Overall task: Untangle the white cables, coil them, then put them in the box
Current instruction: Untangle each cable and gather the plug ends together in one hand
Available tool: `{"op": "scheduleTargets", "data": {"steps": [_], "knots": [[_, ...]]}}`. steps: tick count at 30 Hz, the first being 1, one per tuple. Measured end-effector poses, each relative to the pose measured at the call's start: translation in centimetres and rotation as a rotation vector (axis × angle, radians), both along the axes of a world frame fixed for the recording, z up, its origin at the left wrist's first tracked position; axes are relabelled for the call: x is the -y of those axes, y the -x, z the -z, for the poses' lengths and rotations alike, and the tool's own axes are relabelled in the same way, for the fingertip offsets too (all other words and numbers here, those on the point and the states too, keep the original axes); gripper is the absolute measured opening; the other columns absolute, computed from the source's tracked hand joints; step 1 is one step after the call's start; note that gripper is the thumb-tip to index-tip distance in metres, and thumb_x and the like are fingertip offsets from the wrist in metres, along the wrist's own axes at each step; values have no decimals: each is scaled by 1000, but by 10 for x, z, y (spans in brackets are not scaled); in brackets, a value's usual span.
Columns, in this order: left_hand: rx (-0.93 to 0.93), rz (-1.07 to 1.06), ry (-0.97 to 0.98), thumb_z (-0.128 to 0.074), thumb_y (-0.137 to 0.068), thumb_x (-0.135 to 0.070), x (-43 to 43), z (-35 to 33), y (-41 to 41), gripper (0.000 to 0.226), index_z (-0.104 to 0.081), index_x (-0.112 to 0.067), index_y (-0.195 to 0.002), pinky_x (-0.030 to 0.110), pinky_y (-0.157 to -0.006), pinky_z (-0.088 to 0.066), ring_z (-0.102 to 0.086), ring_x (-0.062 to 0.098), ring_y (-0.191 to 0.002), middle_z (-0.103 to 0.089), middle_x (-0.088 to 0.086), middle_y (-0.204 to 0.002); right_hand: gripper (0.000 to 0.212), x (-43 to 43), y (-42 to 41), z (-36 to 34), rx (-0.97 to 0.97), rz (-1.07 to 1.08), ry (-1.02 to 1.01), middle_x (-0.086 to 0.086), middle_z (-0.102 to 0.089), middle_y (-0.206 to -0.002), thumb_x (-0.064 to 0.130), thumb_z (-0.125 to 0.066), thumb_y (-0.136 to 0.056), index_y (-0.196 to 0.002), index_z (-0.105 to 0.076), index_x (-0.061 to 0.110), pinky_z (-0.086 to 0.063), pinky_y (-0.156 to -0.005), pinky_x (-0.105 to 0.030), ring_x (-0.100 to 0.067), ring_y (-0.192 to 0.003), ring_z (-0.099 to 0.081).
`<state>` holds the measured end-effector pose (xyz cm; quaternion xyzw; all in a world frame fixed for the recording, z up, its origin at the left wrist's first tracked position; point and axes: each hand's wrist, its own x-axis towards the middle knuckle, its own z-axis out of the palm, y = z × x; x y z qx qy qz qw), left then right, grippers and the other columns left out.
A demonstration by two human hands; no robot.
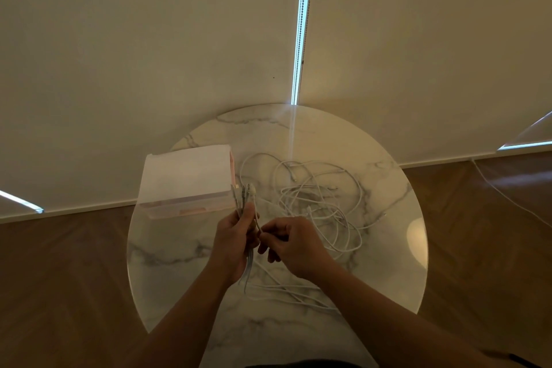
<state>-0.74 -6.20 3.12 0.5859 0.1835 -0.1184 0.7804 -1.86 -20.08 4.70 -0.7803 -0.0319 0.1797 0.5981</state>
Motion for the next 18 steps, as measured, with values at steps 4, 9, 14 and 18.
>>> {"op": "scheduleTargets", "data": {"steps": [4, 9, 14, 18], "knots": [[-9, -14, -27, -50, -100, -20, -2, 1, 0, 28, -53, -4, -77, 30, -50, -30, -29, 16, -49, -32, 3, -52, 12, 1, 1, 3, -11, -19, 28, -5, -72, -72, 13, -63, -93, -92, -74, 8, -53, -56, -24, -14, -55, -65], [-5, -101, -75, -43, -103, -22, 0, 7, -2, 31, -47, -8, -76, 27, -49, -34, -32, 11, -46, -34, 0, -53, 18, 8, -5, 3, 57, -126, 191, -1, -72, -69, 21, -60, -95, -86, -72, 11, -53, -63, -18, -7, -59, -66], [37, -288, 75, -37, -106, -20, -8, 12, -12, 36, -41, -11, -71, 22, -43, -29, -29, 7, -44, -33, -7, -49, 18, 26, -9, 24, 41, -309, 416, 2, -70, -79, 26, -51, -97, -88, -65, 18, -50, -70, -26, -10, -70, -62], [62, -406, 168, -38, -105, -20, -19, 12, -19, 38, -40, -14, -67, 22, -43, -27, -30, 7, -43, -34, -7, -49, 22, 43, -5, 48, 6, -356, 538, -2, -68, -89, 33, -46, -96, -88, -61, 18, -51, -78, -40, -19, -81, -61]]}}
